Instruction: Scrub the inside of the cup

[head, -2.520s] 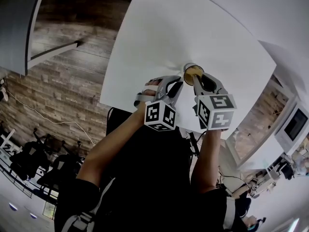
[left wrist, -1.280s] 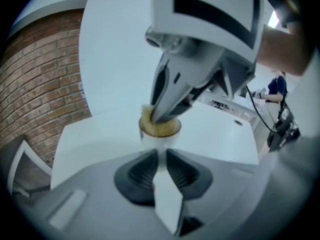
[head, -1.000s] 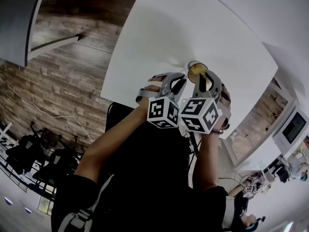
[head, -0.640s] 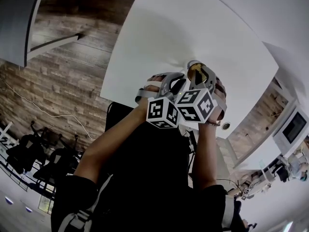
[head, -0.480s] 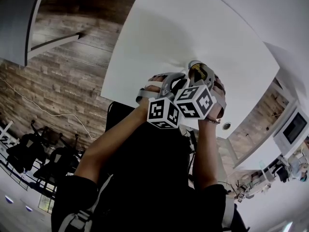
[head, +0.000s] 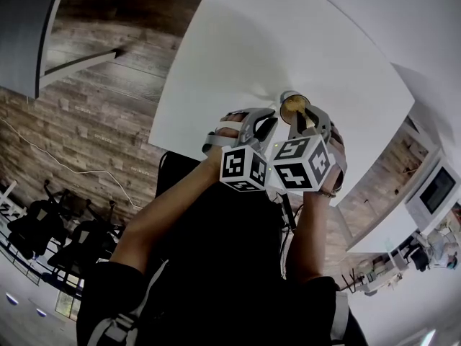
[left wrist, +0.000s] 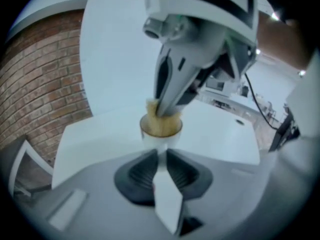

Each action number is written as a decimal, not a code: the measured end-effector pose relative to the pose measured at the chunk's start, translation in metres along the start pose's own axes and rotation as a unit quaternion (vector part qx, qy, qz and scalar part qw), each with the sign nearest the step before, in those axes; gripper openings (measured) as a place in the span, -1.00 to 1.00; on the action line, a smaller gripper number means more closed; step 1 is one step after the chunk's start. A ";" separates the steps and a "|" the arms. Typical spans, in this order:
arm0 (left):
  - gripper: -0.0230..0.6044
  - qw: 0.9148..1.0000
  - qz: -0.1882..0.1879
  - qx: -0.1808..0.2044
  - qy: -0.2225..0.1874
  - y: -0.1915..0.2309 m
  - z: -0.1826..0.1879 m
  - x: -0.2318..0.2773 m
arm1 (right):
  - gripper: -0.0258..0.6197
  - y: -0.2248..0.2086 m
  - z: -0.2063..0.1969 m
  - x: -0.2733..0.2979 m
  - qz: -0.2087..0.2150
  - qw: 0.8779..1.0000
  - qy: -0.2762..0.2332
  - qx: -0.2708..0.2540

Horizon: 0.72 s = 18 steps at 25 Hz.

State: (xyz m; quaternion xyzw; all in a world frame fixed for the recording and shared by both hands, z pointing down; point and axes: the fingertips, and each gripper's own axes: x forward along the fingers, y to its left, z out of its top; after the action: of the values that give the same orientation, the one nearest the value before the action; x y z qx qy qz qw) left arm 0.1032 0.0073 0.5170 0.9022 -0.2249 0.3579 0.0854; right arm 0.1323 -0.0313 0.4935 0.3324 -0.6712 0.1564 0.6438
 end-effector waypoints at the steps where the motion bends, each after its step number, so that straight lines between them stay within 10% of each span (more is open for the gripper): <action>1: -0.74 1.000 0.000 0.000 0.000 0.000 0.000 0.001 | -0.83 -0.001 -0.001 -0.006 0.001 1.000 0.000 0.000; 18: -0.74 1.000 -0.004 -0.012 -0.002 -0.001 0.002 0.000 | -0.83 0.022 -0.004 0.037 0.089 0.994 0.054 -0.016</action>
State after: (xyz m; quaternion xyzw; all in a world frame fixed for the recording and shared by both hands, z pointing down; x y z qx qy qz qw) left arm 0.1048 0.0074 0.5154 0.9029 -0.2257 0.3527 0.0974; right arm 0.1231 -0.0215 0.5348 0.2522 -0.6644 0.2199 0.6683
